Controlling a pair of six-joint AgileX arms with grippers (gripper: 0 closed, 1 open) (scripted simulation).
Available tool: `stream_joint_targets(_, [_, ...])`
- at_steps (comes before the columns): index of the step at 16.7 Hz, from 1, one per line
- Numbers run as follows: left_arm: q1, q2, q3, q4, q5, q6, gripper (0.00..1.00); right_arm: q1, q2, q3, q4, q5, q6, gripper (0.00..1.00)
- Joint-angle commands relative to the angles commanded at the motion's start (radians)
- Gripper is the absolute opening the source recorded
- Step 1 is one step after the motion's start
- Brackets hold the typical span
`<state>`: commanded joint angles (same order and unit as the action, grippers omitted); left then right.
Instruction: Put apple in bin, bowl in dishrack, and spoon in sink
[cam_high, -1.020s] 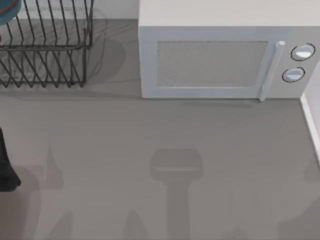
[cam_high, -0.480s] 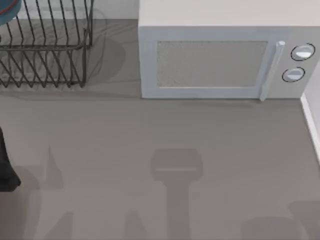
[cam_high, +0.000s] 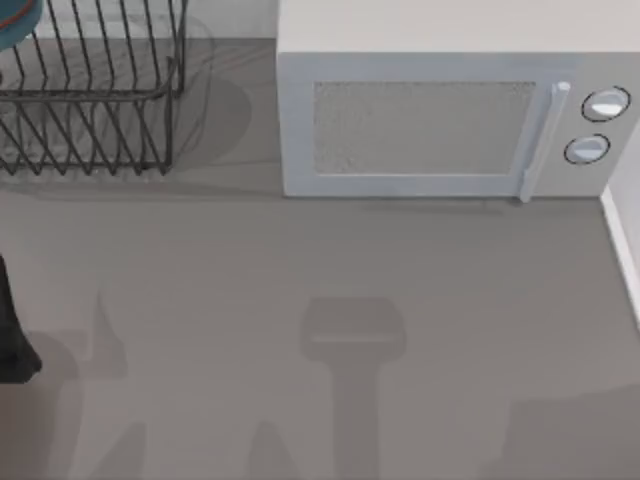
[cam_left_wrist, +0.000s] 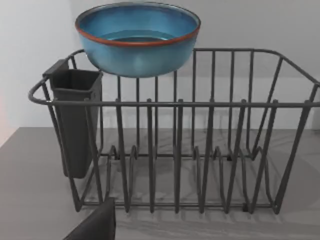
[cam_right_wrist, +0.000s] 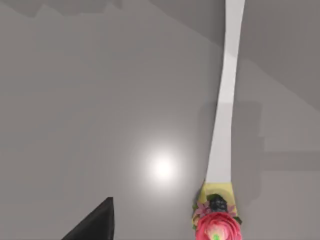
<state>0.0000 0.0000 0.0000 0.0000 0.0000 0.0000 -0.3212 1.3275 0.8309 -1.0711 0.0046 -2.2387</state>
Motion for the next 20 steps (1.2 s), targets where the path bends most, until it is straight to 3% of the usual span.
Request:
stream_joint_targets(7, [0.000,0.000,0.000,0.000,0.000,0.000,1.00,0.004,0.016,-0.026,0.039,0.000,0.003,1.00])
stream_joint_targets(15, [0.000,0.000,0.000,0.000,0.000,0.000,1.00,0.003,0.197,-0.229,0.432,0.000,0.006,1.00])
stream_joint_targets(20, [0.000,0.000,0.000,0.000,0.000,0.000,1.00,0.002,0.228,-0.263,0.490,0.000,0.006,1.00])
